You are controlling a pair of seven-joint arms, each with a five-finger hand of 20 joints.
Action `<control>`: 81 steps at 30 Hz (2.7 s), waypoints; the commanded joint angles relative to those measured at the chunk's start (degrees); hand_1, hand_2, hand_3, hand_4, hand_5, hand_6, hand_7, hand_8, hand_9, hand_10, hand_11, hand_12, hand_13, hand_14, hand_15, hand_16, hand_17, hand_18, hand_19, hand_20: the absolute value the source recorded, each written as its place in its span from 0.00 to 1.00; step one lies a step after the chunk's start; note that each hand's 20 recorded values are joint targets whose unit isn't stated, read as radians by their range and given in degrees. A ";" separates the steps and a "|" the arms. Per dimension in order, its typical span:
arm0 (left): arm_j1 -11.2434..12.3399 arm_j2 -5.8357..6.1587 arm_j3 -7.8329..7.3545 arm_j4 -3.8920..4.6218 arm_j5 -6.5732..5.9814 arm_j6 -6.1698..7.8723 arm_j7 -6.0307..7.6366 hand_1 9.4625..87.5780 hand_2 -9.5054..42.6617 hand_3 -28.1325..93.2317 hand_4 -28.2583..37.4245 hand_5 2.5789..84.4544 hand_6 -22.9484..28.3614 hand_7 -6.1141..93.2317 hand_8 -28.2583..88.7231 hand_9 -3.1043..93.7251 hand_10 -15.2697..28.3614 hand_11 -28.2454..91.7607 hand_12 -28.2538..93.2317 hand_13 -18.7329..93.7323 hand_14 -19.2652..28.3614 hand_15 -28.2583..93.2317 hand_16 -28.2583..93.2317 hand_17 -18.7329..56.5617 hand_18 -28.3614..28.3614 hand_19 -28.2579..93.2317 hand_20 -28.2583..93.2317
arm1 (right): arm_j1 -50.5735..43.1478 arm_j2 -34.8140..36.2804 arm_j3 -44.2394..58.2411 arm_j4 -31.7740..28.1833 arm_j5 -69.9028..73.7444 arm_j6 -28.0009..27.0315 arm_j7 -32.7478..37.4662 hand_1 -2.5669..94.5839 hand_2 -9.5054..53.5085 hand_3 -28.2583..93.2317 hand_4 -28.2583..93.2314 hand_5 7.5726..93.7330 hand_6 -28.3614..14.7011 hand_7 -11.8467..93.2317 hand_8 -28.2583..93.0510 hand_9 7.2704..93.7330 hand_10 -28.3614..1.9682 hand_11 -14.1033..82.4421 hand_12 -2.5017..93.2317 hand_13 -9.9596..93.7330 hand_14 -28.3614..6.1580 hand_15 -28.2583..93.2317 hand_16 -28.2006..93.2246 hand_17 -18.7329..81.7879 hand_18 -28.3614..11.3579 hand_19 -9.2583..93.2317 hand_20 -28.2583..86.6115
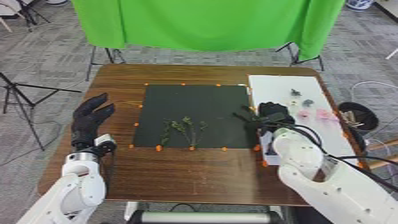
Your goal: Arrange flowers
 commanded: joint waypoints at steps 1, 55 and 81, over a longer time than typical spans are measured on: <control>-0.14 -0.45 0.26 0.23 0.04 -0.38 -0.34 0.62 0.12 0.81 0.39 0.56 0.44 0.38 0.13 0.40 0.58 0.46 0.34 0.52 0.69 0.49 0.22 0.54 0.73 0.43 0.48 | -0.54 -0.92 -3.15 2.92 -0.78 6.44 0.80 0.58 0.00 0.68 0.04 0.76 0.56 0.26 0.24 0.92 0.49 0.38 0.24 0.98 0.70 0.59 0.47 0.81 0.43 0.91 0.60; 0.20 1.42 -0.49 -0.70 0.19 0.16 -0.41 0.61 0.11 0.81 0.39 0.56 0.44 0.38 0.13 0.40 0.58 0.46 0.34 0.51 0.69 0.48 0.22 0.53 0.72 0.43 0.47 | -10.55 -12.71 4.66 -6.53 12.71 24.66 -1.68 0.66 0.00 0.71 0.22 0.87 0.50 0.39 0.36 1.00 0.58 0.58 0.23 1.00 0.85 0.77 0.38 0.95 0.55 0.97 0.59; 0.32 0.95 -0.61 -0.64 -0.08 -0.60 -0.28 0.61 0.12 0.80 0.35 0.57 0.45 0.37 0.13 0.41 0.59 0.46 0.34 0.52 0.69 0.48 0.22 0.55 0.72 0.41 0.48 | -13.71 -15.09 4.39 -3.23 14.28 23.45 -0.17 0.65 0.00 0.71 0.22 0.87 0.51 0.40 0.34 1.00 0.58 0.58 0.22 1.00 0.85 0.76 0.37 0.95 0.57 0.96 0.57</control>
